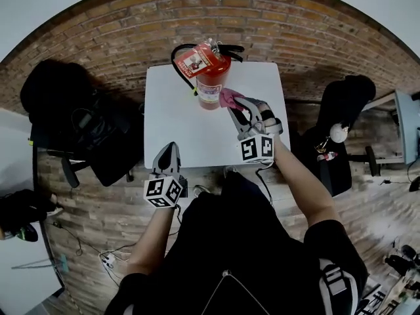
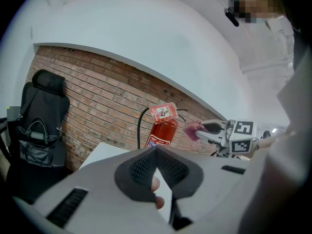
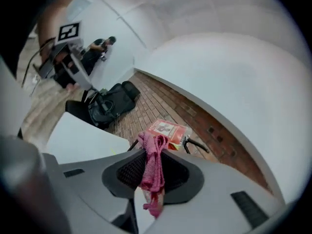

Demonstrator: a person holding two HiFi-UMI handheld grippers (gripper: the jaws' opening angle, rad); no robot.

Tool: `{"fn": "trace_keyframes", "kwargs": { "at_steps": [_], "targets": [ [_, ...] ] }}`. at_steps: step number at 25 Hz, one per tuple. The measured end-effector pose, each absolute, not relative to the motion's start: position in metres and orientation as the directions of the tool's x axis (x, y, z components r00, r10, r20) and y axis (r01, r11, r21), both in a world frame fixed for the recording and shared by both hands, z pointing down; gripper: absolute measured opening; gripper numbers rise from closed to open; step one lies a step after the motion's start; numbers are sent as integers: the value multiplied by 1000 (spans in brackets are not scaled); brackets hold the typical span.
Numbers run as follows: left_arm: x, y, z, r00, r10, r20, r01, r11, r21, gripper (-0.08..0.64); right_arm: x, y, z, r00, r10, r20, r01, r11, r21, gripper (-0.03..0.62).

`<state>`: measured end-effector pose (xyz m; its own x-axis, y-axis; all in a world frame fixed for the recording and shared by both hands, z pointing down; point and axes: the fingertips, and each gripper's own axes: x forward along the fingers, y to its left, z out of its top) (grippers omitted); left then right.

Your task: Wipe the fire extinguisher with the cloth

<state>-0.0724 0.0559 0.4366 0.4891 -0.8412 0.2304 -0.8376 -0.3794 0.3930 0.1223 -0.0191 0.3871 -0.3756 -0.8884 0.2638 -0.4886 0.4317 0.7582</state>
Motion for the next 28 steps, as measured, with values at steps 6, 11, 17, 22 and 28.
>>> {"fn": "trace_keyframes", "kwargs": {
  "at_steps": [6, 11, 17, 22, 28],
  "targets": [
    [-83, 52, 427, 408, -883, 232, -871, -300, 389, 26, 106, -42, 383, -410, -890, 198, -283, 330, 900, 101],
    [-89, 56, 431, 355, -903, 242, -890, -247, 383, 26, 103, -65, 389, -438, -884, 162, -199, 271, 942, 100],
    [-104, 66, 439, 302, -916, 265, -903, -186, 386, 26, 88, -72, 403, -491, -859, 146, -69, 205, 976, 100],
    [-110, 73, 446, 280, -920, 274, -905, -158, 395, 26, 87, -80, 416, -493, -858, 145, -40, 189, 981, 101],
    [-117, 77, 457, 257, -922, 288, -906, -127, 403, 26, 84, -83, 439, -493, -853, 170, -49, 222, 974, 100]
  ]
}}
